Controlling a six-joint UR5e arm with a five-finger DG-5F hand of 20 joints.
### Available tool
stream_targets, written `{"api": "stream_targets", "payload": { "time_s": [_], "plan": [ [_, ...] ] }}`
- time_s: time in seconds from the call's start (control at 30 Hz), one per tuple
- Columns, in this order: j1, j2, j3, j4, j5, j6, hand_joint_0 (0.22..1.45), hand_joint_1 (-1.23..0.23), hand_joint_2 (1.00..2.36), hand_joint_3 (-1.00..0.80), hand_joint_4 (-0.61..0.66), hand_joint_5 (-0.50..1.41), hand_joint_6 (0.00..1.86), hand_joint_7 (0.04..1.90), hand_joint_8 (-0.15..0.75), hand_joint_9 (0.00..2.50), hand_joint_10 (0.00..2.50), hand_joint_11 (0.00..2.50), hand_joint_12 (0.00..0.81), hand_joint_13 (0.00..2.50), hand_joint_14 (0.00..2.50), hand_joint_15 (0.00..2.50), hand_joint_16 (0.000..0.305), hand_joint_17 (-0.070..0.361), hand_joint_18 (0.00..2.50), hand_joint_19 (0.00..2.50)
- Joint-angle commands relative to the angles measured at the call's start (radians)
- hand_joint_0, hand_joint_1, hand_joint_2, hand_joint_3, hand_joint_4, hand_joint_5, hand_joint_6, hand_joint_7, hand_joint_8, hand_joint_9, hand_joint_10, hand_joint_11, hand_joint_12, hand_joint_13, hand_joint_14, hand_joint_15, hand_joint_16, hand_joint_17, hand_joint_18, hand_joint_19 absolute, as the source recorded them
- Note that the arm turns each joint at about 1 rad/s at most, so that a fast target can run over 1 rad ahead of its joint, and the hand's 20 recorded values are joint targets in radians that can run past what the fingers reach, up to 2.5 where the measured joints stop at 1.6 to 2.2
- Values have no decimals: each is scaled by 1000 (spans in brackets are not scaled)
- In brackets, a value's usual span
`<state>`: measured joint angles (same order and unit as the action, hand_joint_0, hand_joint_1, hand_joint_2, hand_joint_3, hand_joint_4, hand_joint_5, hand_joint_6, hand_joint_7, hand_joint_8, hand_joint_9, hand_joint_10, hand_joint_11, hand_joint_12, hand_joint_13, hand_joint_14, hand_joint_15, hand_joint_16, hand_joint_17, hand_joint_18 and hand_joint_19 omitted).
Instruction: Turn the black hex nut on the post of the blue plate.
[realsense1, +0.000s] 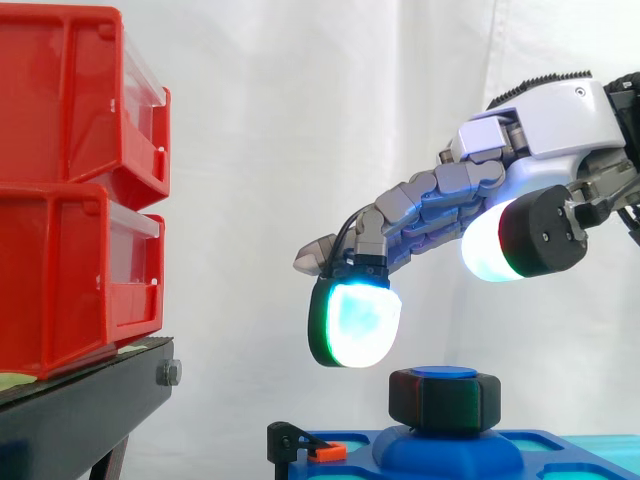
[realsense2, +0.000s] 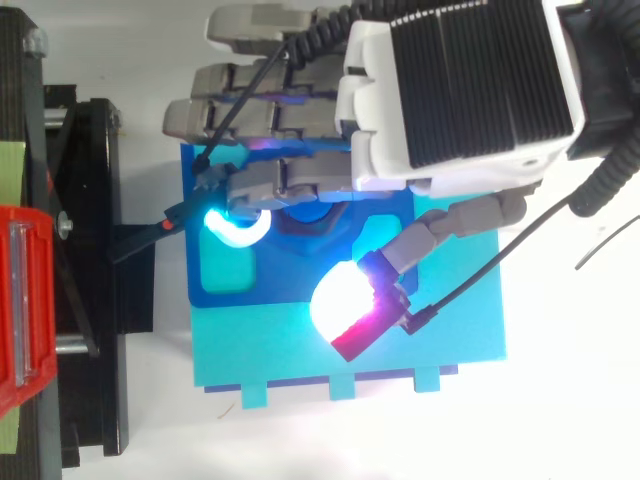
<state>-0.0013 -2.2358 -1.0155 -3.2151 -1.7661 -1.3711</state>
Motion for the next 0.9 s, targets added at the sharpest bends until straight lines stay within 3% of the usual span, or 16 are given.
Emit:
{"api": "stream_targets", "payload": {
  "time_s": [0.0, 0.27, 0.53, 0.87],
  "plan": [
    [4, 1, 0, 0, 2, -8, 457, -336, 1000, -500, 136, -222, 503, 877, 218, 122, 0, 0, 357, 48, 0, 5, 59, 133, 0, 78],
    [12, -1, -3, -6, 2, -17, 458, -335, 1000, -500, 135, -221, 503, 878, 218, 120, 0, 0, 357, 48, 0, 6, 59, 134, 0, 84],
    [23, 1, -15, -6, 24, -19, 457, -336, 1000, -500, 136, -221, 503, 877, 218, 122, 0, 0, 357, 49, 0, 6, 59, 134, 0, 78],
    [35, 1, -17, -9, 20, -63, 457, -335, 1000, -500, 135, -221, 503, 876, 217, 122, 0, 0, 357, 48, 0, 5, 59, 134, 0, 82]
  ]
}}
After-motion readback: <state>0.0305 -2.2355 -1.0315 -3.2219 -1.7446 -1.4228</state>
